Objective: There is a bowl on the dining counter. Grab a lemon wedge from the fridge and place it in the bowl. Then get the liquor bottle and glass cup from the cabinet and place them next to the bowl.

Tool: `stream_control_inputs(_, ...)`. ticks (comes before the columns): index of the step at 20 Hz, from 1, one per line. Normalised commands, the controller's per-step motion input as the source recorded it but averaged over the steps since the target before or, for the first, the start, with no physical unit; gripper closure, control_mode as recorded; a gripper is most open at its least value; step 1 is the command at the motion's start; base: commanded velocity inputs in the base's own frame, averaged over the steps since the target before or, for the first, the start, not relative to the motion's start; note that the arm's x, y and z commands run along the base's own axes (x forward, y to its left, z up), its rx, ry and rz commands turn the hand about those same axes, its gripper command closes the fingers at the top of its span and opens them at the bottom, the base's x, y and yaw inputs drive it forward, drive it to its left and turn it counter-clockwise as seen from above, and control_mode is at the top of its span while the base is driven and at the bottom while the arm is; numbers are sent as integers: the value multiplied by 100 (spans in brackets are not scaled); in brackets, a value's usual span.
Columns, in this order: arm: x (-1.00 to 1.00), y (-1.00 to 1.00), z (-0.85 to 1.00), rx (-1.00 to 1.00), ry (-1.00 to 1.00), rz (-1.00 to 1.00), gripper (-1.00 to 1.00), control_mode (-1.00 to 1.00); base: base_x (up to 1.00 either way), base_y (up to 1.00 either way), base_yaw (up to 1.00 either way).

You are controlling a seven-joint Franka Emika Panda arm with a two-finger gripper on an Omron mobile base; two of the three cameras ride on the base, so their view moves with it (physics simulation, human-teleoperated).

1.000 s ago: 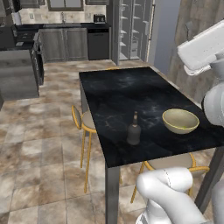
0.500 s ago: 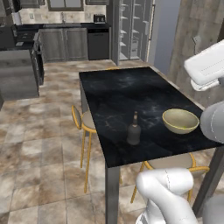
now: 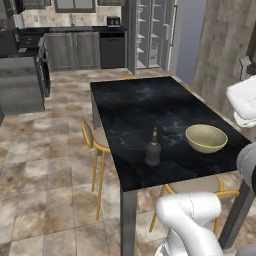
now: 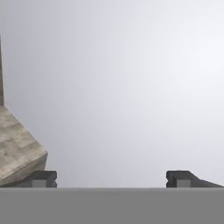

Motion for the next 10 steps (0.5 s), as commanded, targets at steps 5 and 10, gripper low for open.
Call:
stream_control_inputs(5,-3,-8,-21,0,12,0,-100,-100,0,0,0)
stream_control_inputs(10,0,0,0,0,0,0,-100,100,-10,-77,1)
